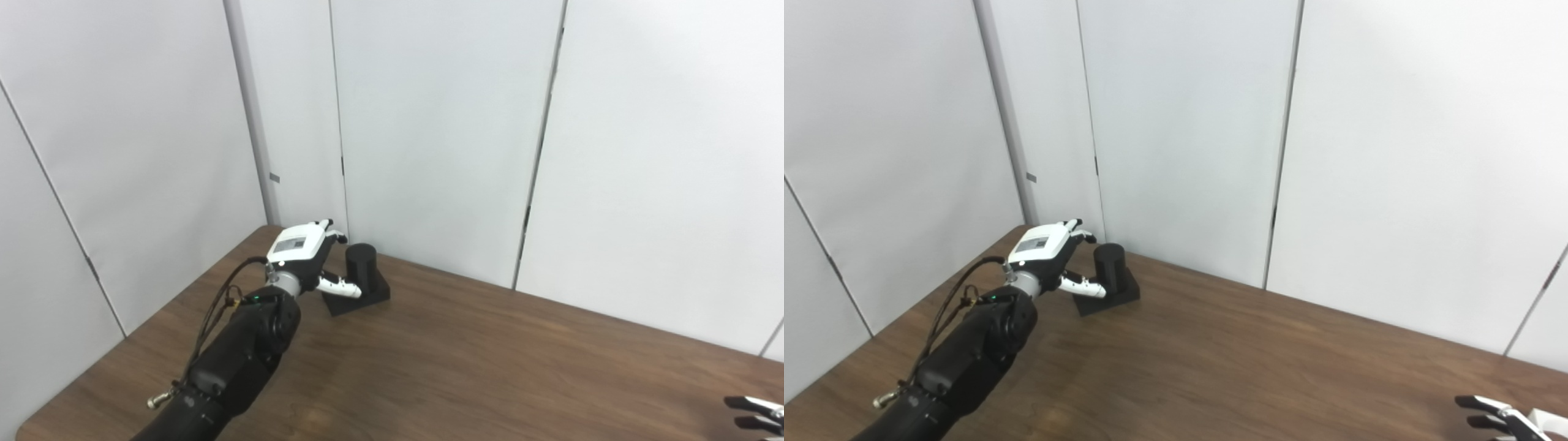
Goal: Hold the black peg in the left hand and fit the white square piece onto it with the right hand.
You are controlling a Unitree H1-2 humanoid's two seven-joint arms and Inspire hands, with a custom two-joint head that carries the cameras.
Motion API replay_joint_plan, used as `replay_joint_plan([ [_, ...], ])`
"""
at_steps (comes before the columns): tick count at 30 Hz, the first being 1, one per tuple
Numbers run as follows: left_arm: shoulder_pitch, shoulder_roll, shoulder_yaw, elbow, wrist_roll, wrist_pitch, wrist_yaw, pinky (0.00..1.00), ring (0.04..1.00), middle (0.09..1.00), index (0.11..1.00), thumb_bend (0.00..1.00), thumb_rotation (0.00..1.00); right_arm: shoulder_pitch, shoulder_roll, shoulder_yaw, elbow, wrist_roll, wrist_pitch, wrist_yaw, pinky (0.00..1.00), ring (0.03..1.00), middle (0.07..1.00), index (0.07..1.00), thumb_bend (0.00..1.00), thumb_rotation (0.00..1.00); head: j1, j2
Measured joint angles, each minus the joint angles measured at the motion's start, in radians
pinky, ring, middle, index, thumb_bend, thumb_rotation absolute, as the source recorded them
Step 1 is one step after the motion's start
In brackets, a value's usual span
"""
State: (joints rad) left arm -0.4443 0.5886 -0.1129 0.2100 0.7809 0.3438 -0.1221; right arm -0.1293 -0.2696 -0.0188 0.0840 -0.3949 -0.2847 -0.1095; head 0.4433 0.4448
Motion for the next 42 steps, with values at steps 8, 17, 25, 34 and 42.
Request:
replay_joint_plan([
  [8, -0.004, 0.0, -0.02, 0.036, 0.003, 0.024, -0.004, 0.88, 1.0, 1.0, 0.814, 1.0, 0.52, 0.003, -0.014, -0.004, -0.007, 0.009, 0.0, 0.001, 0.49, 0.662, 0.74, 0.679, 0.55, 0.0, 0.005, 0.006],
  [17, -0.017, 0.0, -0.046, 0.103, 0.003, 0.046, -0.004, 0.88, 1.0, 1.0, 0.835, 1.0, 0.51, 0.008, -0.015, -0.005, -0.01, 0.013, 0.001, 0.002, 0.49, 0.662, 0.742, 0.684, 0.54, 0.0, 0.011, 0.011],
  [25, -0.02, 0.0, -0.057, 0.156, 0.003, 0.045, 0.013, 0.87, 1.0, 1.0, 0.843, 1.0, 0.55, 0.013, -0.015, -0.004, -0.017, 0.022, 0.002, 0.008, 0.46, 0.642, 0.739, 0.682, 0.55, 0.0, 0.002, 0.017],
  [34, -0.047, 0.001, -0.093, 0.215, 0.006, 0.046, 0.029, 0.87, 1.0, 1.0, 0.829, 1.0, 0.52, 0.018, -0.015, -0.004, -0.047, 0.022, 0.002, 0.012, 0.46, 0.64, 0.74, 0.676, 0.53, 0.0, -0.006, 0.021],
  [42, -0.062, -0.001, -0.11, 0.276, 0.004, 0.037, 0.069, 0.84, 0.998, 1.0, 0.825, 1.0, 0.51, 0.034, -0.015, -0.006, -0.051, 0.022, 0.003, 0.015, 0.46, 0.639, 0.742, 0.682, 0.52, 0.0, -0.012, 0.022],
])
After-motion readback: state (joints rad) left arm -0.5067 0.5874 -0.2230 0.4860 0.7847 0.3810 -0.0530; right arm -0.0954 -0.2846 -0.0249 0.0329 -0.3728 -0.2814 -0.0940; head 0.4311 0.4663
